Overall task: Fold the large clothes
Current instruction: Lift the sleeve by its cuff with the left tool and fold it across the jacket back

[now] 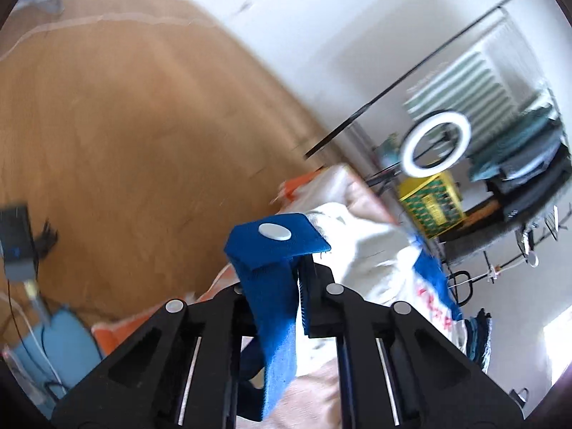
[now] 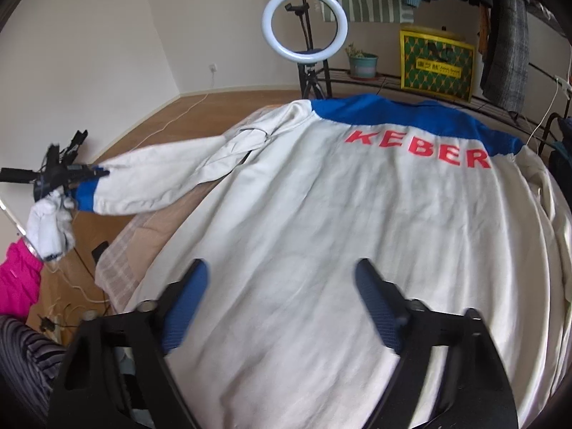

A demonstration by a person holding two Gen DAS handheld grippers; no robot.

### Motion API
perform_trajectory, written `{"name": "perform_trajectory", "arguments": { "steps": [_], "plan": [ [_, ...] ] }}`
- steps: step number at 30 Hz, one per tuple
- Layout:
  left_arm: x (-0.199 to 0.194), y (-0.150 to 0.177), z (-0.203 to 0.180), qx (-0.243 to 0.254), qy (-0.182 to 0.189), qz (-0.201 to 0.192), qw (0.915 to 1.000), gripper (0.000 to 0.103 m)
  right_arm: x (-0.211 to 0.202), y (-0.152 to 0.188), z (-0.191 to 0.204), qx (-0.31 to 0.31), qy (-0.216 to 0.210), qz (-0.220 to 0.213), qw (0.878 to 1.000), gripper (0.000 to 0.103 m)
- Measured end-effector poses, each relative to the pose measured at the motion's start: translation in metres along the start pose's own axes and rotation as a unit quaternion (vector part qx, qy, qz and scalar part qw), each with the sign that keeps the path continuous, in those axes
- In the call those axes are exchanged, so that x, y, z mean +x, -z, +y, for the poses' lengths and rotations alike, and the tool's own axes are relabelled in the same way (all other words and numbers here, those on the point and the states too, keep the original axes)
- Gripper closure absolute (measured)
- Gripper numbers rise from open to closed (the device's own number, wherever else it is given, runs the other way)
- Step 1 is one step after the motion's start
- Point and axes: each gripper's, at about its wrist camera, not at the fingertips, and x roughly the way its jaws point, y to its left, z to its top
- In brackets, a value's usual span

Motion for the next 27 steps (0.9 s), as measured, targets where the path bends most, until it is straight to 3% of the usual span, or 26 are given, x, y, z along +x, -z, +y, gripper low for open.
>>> {"name": "perform_trajectory", "arguments": {
  "steps": [2, 4, 9, 15, 20, 27],
  "plan": [
    [-0.016, -0.016, -0.034, 0.038, 0.021, -0.02, 0.9989, 0.096, 0.003, 0.001, -0.004, 0.012, -0.006, 0.01, 1.0, 0.069],
    [-0.034, -0.025, -0.074, 0.095, 0.035, -0.037, 0.9942, 0.096, 0.007, 0.002, -0.009, 0.024, -0.016, 0.02, 0.999, 0.077],
    [-0.065, -0.003, -0.166, 0.228, 0.066, -0.04, 0.9705, 0.096, 0.007, 0.005, -0.011, 0.026, -0.026, 0.024, 0.999, 0.079],
    [-0.088, 0.075, -0.231, 0.329, 0.11, 0.007, 0.9378, 0.096, 0.001, 0.005, -0.025, 0.059, -0.035, 0.023, 0.997, 0.079],
    [-0.106, 0.147, -0.255, 0.377, 0.147, 0.07, 0.9117, 0.097, -0.012, 0.005, -0.038, 0.079, -0.044, 0.012, 0.996, 0.079],
    [-0.116, 0.243, -0.262, 0.467, 0.153, 0.143, 0.8592, 0.097, -0.028, 0.012, -0.057, 0.103, -0.041, 0.003, 0.994, 0.079]
  ]
}}
